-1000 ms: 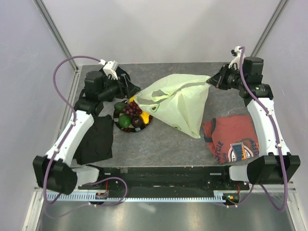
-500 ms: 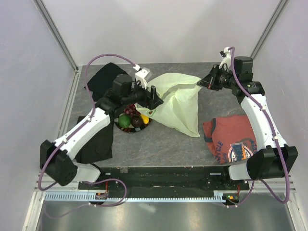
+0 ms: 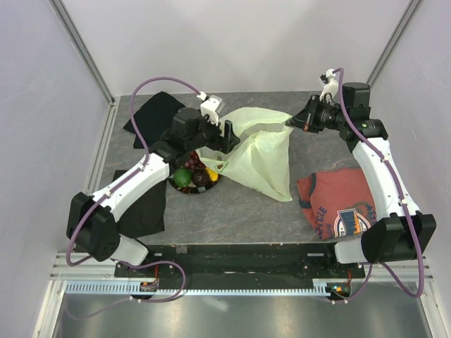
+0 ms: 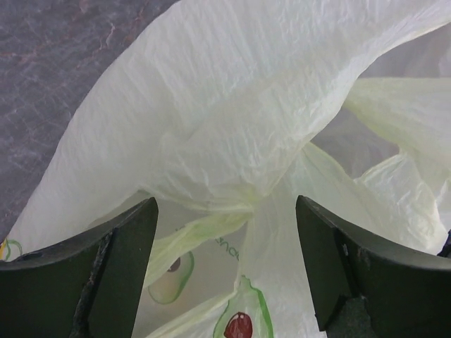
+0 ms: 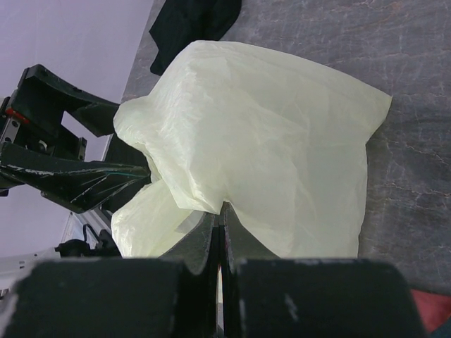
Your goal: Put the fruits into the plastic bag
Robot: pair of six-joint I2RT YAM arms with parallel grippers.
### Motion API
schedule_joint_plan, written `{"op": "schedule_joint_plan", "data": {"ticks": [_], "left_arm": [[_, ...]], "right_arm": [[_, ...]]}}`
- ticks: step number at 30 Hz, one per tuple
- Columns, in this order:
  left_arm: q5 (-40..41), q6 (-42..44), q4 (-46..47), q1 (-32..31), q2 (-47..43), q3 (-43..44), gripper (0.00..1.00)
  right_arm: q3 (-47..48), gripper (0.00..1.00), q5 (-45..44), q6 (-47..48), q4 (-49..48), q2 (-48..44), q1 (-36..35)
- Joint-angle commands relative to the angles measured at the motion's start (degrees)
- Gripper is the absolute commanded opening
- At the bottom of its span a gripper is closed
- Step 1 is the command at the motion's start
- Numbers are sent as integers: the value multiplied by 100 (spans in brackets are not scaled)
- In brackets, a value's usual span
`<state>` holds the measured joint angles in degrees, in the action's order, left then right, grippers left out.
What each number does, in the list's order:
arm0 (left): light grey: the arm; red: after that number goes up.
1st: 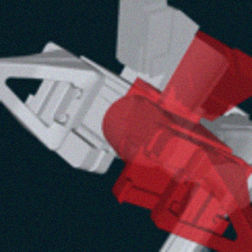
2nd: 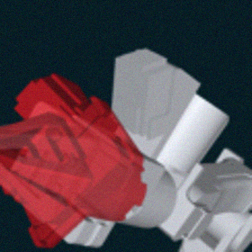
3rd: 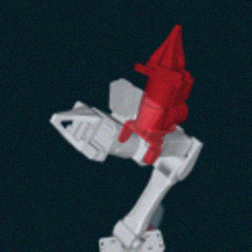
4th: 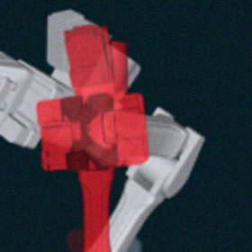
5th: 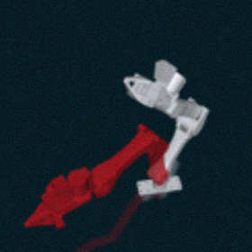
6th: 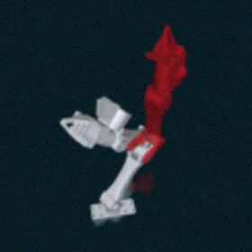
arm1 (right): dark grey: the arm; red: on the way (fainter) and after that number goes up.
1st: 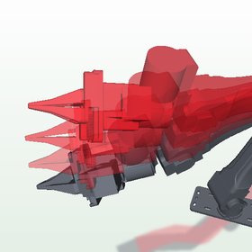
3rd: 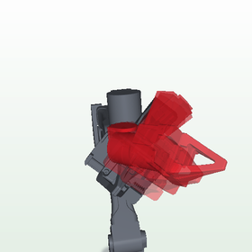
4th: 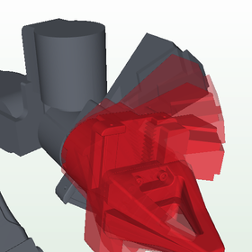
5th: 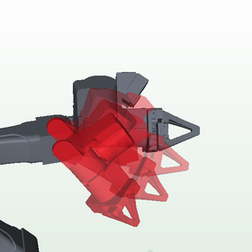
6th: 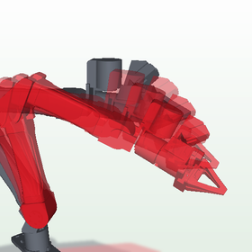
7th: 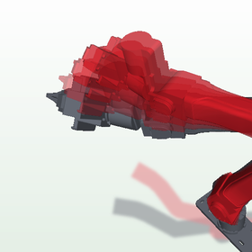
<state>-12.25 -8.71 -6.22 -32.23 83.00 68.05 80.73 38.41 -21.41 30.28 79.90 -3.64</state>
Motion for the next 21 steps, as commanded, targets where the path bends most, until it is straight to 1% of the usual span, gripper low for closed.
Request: {"op": "schedule_joint_plan", "data": {"ticks": [1, 4, 7, 8, 10, 11, 12, 13, 14, 18, 19, 20, 21], "left_arm": [[-198, -95, 1043, -64, 181, -196, 86], [-216, -218, 1149, -64, 383, -196, 86], [-400, -455, 1430, -64, 611, -187, 81], [-558, -543, 1517, -64, 682, -152, 70], [-690, -754, 1615, -64, 822, -12, 51], [-717, -790, 1615, -64, 840, 41, 33], [-682, -825, 1589, -56, 832, 94, 23], [-552, -843, 1554, -56, 771, 199, 4], [-489, -843, 1510, -56, 718, 252, 2], [-541, -974, 1387, 58, 437, 542, 1], [-611, -1070, 1369, 146, 306, 586, 2], [-655, -1184, 1369, 208, 252, 604, 2], [-699, -1490, 1378, 278, 191, 630, 1]], "right_arm": [[110, 0, 237, -30, -260, -62, -23], [92, 0, 289, -39, -286, -53, -23], [48, 0, 316, -30, -339, -53, -23], [31, 0, 307, -13, -339, -53, -23], [31, 0, 272, 31, -339, 8, -32], [57, 0, 176, 66, -339, 26, -23], [83, 0, 114, 128, -339, 78, -32], [109, 0, -17, 180, -339, 113, -23], [205, 0, -79, 233, -339, 157, -23], [654, 2, -579, 462, -312, 587, -40], [916, 3, -694, 558, -312, 675, -75], [1049, 5, -1043, 602, -321, 755, -102], [1198, 8, -1186, 655, -313, 947, -137]]}}
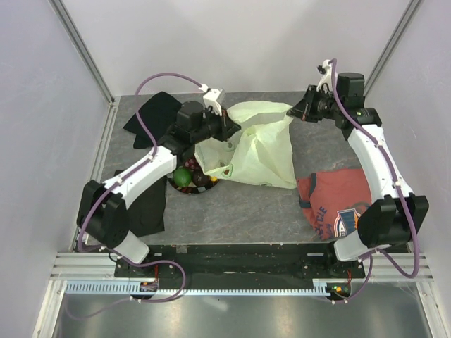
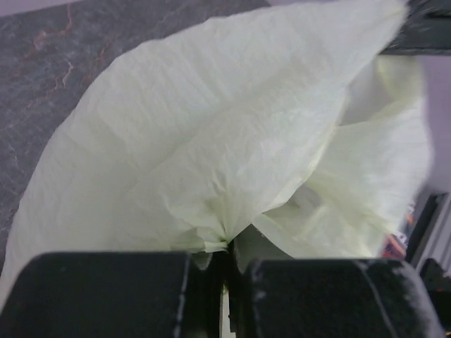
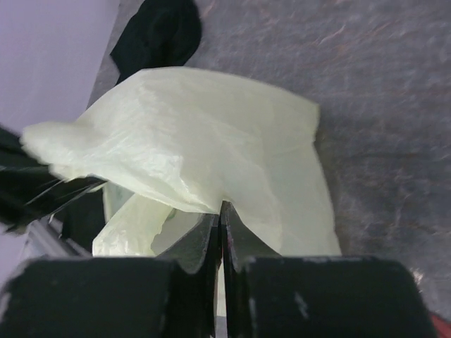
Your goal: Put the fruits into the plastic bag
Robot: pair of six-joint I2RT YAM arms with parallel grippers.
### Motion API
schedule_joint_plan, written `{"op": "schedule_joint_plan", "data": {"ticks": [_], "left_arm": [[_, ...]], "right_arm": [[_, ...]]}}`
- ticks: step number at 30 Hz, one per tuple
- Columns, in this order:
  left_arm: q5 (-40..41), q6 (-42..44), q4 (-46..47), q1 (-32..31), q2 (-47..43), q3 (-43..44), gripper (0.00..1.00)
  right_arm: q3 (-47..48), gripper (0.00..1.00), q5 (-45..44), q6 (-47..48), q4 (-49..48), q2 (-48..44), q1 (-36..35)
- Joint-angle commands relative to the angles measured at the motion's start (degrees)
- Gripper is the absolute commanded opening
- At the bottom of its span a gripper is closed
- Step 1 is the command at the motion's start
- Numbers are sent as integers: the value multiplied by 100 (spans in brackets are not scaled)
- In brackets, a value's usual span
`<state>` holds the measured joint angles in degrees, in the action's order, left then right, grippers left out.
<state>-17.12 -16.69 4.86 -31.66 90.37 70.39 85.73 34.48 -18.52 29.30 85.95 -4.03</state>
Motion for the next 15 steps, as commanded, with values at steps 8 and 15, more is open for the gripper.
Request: {"op": "schedule_joint_plan", "data": {"ticks": [8, 15], "left_arm": [[-1013, -1952, 130, 1039, -12, 1011, 1], [-293, -2207, -213, 1215, 428, 1617, 2]], "right_arm": [[2482, 70, -1531, 332, -179, 1169, -589], [2063, 80, -2304, 480, -398, 546, -1415]]}}
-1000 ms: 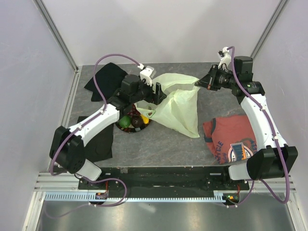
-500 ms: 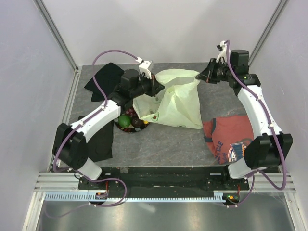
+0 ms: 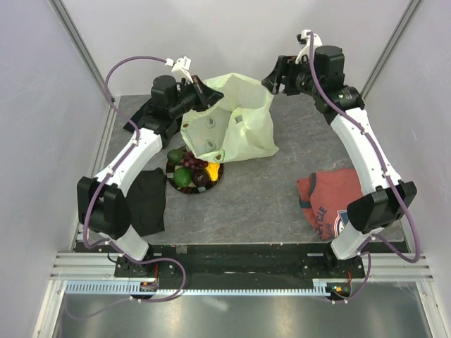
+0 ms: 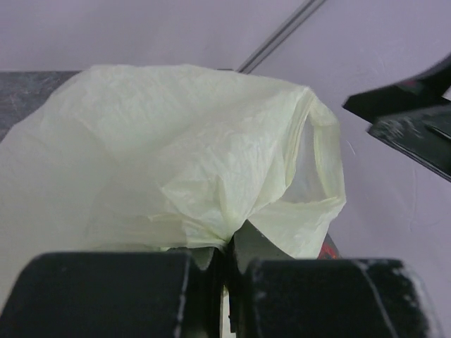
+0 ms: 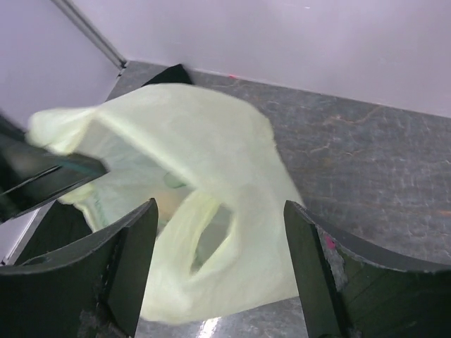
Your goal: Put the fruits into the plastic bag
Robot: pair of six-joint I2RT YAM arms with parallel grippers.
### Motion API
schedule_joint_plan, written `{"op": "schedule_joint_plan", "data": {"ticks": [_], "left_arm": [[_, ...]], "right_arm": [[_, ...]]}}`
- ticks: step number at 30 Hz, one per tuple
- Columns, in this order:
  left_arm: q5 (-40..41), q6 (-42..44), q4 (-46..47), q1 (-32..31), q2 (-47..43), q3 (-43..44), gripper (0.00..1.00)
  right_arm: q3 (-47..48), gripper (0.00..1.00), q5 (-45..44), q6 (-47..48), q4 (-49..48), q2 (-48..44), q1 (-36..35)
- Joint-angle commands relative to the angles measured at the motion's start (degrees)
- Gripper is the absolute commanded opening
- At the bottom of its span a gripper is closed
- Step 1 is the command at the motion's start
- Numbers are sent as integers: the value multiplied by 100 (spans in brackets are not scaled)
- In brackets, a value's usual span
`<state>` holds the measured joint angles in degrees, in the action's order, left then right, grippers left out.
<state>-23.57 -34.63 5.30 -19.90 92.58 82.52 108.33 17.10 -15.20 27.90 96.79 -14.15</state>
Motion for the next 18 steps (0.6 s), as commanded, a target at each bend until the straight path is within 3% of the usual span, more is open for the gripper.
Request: {"op": "schedule_joint_plan", "data": {"ticks": [1, 9, 15, 18], "left_arm": [[423, -421, -310, 39, 252, 466, 2], [933, -413, -846, 109, 428, 1081, 2], [802, -325, -1013, 109, 358, 1319, 2], [784, -281, -1101, 109, 314, 1354, 2]], "right_arm": [[-425, 80, -872, 201, -250, -634, -674], [-1217, 84, -2122, 545, -215, -1233, -1896], [-772, 85, -3571, 176, 531, -390, -2285], [-333, 88, -3819, 44, 883, 49, -2416]]}}
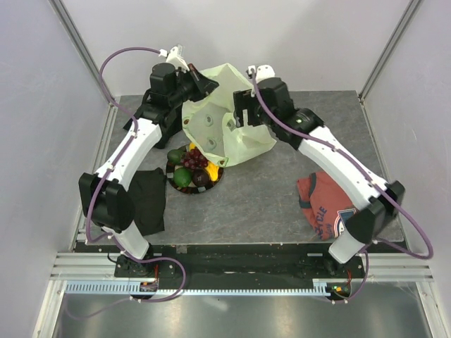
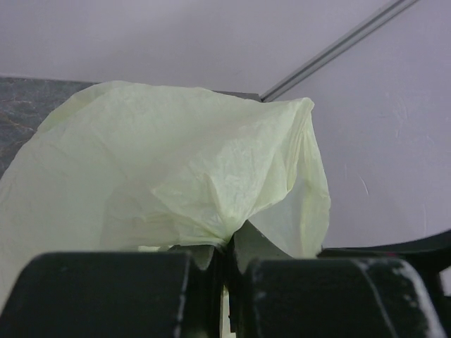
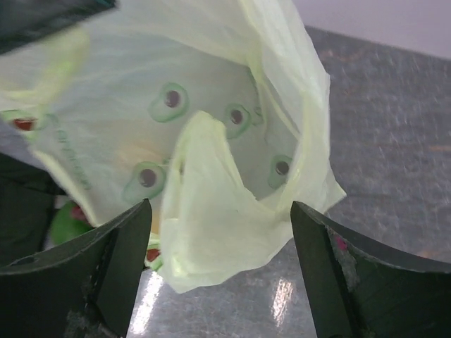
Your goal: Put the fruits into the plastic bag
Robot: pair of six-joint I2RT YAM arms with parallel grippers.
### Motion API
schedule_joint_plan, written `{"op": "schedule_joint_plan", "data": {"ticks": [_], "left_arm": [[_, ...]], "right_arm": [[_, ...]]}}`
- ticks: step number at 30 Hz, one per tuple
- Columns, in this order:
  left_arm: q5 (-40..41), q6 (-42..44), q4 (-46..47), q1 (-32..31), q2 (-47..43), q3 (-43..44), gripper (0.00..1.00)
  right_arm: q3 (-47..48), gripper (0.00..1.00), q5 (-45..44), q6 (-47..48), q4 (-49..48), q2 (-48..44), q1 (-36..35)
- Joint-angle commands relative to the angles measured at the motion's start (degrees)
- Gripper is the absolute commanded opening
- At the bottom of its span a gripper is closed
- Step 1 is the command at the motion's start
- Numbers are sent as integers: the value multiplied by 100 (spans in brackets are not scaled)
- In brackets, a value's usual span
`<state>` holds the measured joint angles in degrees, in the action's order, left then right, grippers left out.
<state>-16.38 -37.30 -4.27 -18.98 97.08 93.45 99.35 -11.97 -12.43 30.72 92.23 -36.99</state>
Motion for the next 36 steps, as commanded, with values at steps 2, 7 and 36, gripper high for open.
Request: {"op": "schedule_joint_plan", "data": {"ticks": [2, 7, 36], "left_arm": [[47, 38, -223, 35, -154, 314, 2], [30, 266, -372, 158, -277, 332, 2], [-2273, 671, -153, 1635, -1217, -1513, 2]], "right_arm": [[743, 88, -1061, -295, 855, 813, -211], [999, 78, -1475, -489, 1287, 1315, -265], [359, 87, 1442, -286, -845, 201, 554]]}}
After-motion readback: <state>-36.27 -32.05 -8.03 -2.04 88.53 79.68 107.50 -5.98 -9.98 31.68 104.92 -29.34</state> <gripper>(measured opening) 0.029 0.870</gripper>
